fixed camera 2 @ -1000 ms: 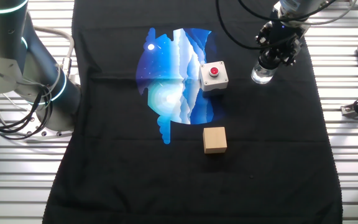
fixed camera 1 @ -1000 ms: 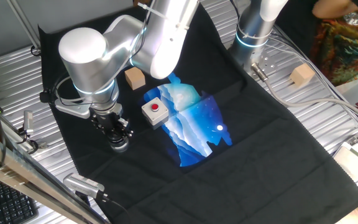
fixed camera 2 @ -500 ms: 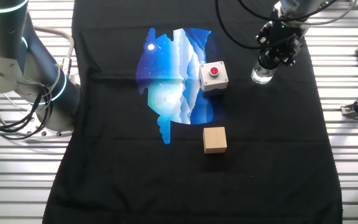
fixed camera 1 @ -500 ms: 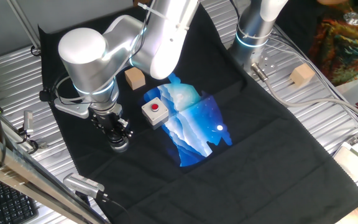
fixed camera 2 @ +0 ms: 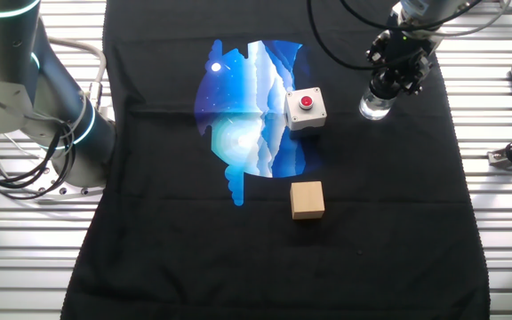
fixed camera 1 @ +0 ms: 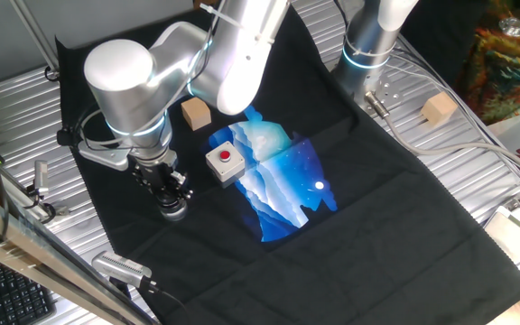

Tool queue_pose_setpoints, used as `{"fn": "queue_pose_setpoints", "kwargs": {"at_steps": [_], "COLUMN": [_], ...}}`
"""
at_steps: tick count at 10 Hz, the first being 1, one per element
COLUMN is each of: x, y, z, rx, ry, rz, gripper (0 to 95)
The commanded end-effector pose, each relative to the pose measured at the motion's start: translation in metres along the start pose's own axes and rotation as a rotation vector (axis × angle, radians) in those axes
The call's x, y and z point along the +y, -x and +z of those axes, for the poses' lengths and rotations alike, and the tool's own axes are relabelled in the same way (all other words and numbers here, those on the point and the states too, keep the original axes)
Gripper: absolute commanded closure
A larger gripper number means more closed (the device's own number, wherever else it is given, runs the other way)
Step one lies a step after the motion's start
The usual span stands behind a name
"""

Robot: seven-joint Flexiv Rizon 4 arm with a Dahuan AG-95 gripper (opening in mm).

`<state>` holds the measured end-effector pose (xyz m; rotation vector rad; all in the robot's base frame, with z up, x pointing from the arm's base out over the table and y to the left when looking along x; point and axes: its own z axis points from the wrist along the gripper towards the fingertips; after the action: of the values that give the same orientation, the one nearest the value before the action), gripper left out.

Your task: Screw the lid onto the jar

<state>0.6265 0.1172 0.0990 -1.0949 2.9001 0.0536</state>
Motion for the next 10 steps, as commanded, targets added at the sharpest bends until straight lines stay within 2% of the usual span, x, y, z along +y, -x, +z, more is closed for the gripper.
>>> {"fn": "queue_pose_setpoints", "kwargs": {"at_steps": [1,10], "x": [0.0002,0.0000], "y": [0.0006,0.0004], "z": [0.0003,0.0006], "rx": [0.001,0.000], "ry": [-0.003,-0.006], "rz": [-0.002,0.017], "gripper": [95.0,95.0]}}
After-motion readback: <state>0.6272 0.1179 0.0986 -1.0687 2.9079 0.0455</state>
